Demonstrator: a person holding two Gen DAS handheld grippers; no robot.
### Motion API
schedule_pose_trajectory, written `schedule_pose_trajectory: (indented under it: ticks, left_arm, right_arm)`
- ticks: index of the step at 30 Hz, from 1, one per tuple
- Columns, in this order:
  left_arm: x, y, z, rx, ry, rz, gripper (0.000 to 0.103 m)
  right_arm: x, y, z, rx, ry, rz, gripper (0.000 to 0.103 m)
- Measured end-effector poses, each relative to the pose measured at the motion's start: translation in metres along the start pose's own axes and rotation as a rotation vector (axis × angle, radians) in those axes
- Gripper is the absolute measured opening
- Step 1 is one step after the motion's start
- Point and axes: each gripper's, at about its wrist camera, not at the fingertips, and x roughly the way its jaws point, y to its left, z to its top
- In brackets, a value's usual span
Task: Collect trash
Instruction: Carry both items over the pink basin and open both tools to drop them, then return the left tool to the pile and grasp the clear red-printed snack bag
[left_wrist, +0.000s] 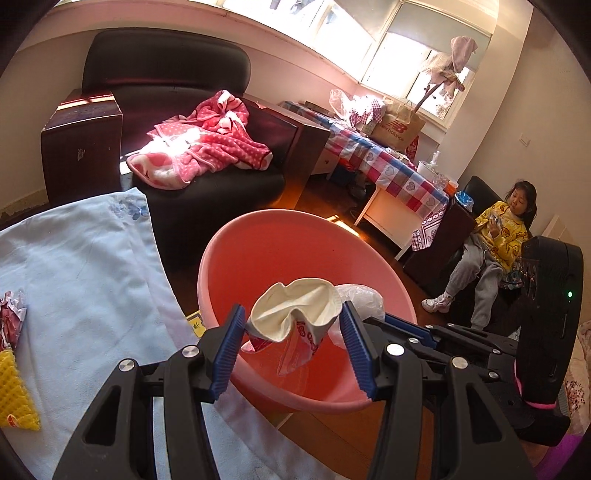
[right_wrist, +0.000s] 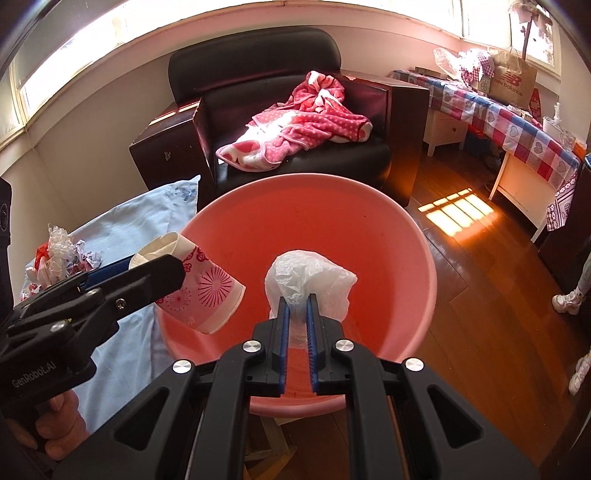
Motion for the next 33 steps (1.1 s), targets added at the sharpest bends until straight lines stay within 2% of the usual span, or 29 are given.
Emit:
schedule_pose_trajectory:
  ticks: [5, 15, 17, 19, 22, 28, 33]
  left_arm:
    - [0.013, 0.003, -0.005, -0.006, 0.050, 0.012, 0.053]
    - [0.013, -0.004, -0.006, 0.012, 0.062, 0.019, 0.057]
    - [0.011, -0.006, -0.006, 0.011, 0.059, 0.017, 0.060]
    - [0.009, -0.006, -0.005, 0.011, 0.055, 0.018, 0.061]
    - [0.005, -0.007, -0.004, 0.009, 0.045, 0.018, 0.061]
    - [-0.009, -0.007, -0.001, -0.002, 0.008, 0.031, 0.061]
    - [-0.027, -0.002, 0.002, -0.020, -0.036, 0.077, 0.061]
  right_arm:
    - [0.009, 0.000, -0.004, 0.009, 0.030, -0.004, 0.010]
    - [0.017, 0.000, -0.006, 0.022, 0.070, -0.002, 0.010]
    - [0.018, 0.000, -0.006, 0.022, 0.069, -0.001, 0.014]
    - [0.018, 0.000, -0.006, 0.021, 0.063, 0.001, 0.025]
    - [0.017, 0.001, -0.006, 0.018, 0.059, 0.004, 0.033]
    - [0.010, 0.003, -0.005, 0.013, 0.042, 0.008, 0.034]
    - [-0.005, 0.011, -0.003, 0.003, -0.015, 0.020, 0.034]
